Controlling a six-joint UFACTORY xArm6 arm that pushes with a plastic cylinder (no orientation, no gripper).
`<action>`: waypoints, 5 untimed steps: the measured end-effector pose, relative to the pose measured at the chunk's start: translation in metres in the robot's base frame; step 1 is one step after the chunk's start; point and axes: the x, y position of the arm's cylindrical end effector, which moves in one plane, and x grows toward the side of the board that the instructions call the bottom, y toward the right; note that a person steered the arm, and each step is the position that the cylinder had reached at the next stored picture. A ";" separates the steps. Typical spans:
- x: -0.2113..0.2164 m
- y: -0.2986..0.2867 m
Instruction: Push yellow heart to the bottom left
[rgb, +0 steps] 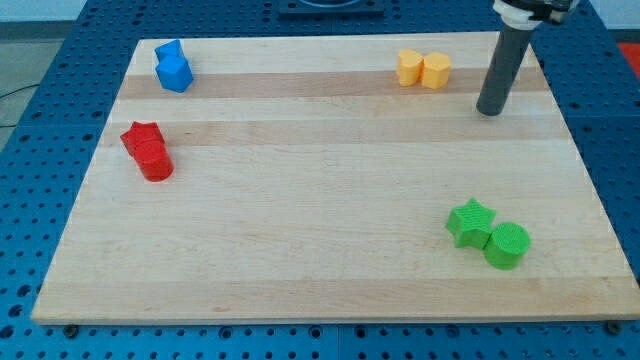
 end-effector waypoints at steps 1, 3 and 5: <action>0.001 0.000; 0.045 -0.033; -0.019 0.049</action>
